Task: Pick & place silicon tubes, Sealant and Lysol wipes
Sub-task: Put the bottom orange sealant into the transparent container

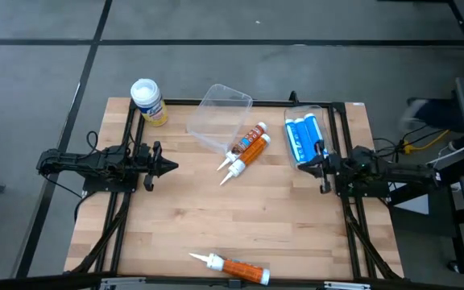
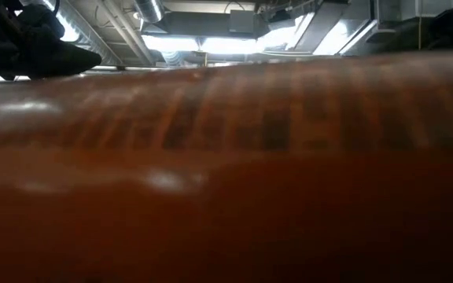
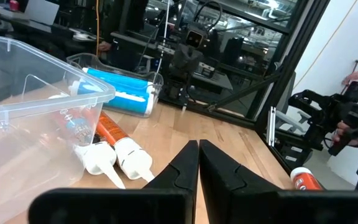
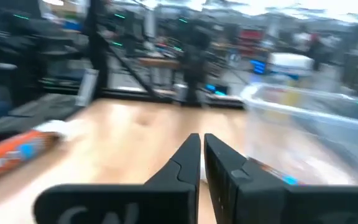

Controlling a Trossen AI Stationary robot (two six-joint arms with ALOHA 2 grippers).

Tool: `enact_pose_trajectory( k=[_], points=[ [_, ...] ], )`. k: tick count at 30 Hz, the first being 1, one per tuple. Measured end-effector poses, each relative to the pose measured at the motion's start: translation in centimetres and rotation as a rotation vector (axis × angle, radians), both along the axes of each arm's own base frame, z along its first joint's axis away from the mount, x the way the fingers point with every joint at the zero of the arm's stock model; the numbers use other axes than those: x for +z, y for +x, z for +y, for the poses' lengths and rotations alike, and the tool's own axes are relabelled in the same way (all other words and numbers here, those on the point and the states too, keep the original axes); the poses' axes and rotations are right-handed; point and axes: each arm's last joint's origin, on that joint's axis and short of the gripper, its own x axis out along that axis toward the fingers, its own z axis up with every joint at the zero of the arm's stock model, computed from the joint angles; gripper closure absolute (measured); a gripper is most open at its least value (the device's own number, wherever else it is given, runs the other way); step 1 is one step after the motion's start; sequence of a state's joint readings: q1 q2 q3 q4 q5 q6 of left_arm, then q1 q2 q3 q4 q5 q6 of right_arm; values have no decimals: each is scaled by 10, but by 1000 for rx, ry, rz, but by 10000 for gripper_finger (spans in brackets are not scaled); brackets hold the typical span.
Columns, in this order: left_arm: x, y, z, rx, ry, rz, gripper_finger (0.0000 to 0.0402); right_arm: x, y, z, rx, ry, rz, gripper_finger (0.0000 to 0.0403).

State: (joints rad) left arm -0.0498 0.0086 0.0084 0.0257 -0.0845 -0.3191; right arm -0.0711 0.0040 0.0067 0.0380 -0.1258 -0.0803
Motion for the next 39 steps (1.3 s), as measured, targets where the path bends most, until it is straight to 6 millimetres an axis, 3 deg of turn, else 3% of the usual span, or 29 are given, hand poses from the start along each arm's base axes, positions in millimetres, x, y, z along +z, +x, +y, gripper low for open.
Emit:
enact_pose_trajectory(
  k=[4,32,39],
  points=[
    [0,0,0,0,0,0,392,-2,0,-3,-97,6,16,378],
    [2,0,0,10,-4,-18,393,-2,0,-3,-99,1,19,378],
    [11,-1,-2,-86,-429,-120,389,-2,0,-3,-99,0,19,378]
  ],
)
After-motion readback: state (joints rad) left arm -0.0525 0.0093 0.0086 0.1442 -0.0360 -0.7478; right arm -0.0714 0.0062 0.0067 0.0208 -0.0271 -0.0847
